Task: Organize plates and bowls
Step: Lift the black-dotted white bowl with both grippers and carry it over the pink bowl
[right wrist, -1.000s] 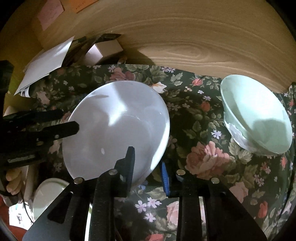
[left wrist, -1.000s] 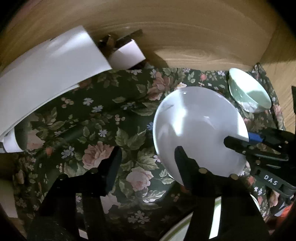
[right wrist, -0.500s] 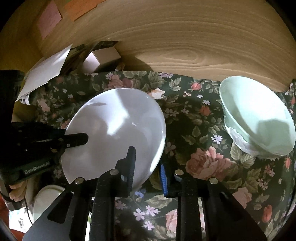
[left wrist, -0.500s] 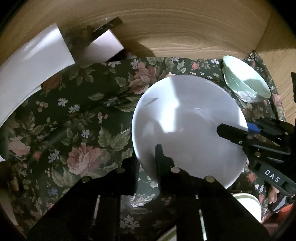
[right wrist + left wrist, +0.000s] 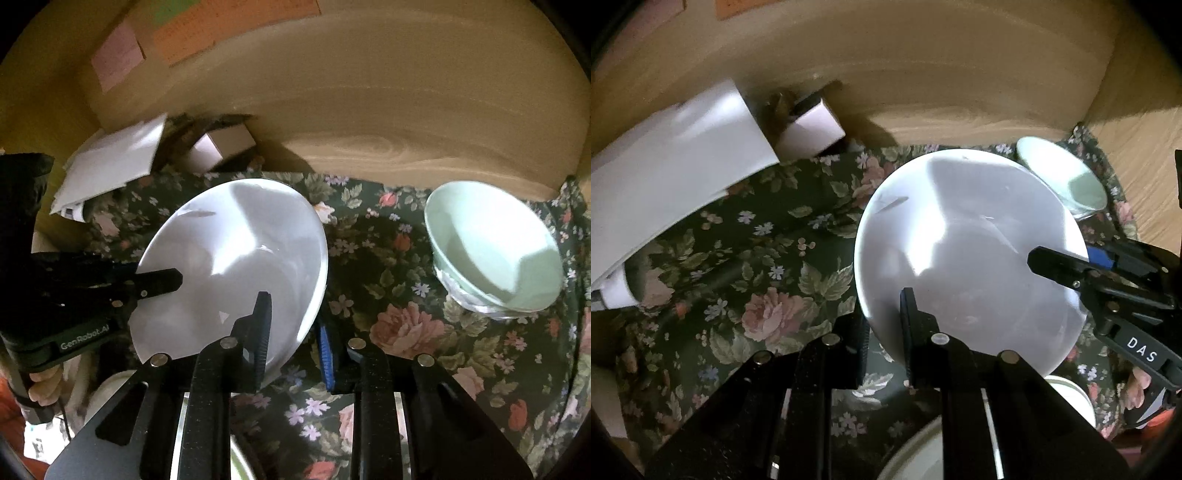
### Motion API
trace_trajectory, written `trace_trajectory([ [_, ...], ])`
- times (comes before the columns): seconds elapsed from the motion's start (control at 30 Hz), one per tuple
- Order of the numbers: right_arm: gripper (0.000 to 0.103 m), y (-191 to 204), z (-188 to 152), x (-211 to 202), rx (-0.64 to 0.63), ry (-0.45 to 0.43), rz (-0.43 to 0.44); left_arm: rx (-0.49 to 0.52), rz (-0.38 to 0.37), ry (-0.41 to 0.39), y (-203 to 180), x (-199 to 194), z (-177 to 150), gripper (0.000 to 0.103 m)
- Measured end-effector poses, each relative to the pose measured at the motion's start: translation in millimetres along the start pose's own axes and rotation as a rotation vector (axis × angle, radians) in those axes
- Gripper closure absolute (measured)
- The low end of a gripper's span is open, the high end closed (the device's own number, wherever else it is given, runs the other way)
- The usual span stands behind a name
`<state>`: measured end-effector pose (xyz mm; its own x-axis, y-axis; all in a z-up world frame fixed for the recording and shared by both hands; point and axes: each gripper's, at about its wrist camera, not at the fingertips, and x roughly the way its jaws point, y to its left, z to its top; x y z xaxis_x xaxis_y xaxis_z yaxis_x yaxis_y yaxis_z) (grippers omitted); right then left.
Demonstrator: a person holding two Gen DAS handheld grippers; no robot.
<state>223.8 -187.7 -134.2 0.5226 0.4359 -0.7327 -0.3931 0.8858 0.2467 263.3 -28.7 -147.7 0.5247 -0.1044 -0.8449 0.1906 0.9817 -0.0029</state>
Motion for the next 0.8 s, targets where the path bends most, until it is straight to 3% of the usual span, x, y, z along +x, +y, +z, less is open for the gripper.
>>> trace_trajectory([
  [0.8, 0.082, 67, -23, -54, -0.060, -0.093, 0.012, -0.052, 0.017, -0.134, 10, -82, -58, 0.088],
])
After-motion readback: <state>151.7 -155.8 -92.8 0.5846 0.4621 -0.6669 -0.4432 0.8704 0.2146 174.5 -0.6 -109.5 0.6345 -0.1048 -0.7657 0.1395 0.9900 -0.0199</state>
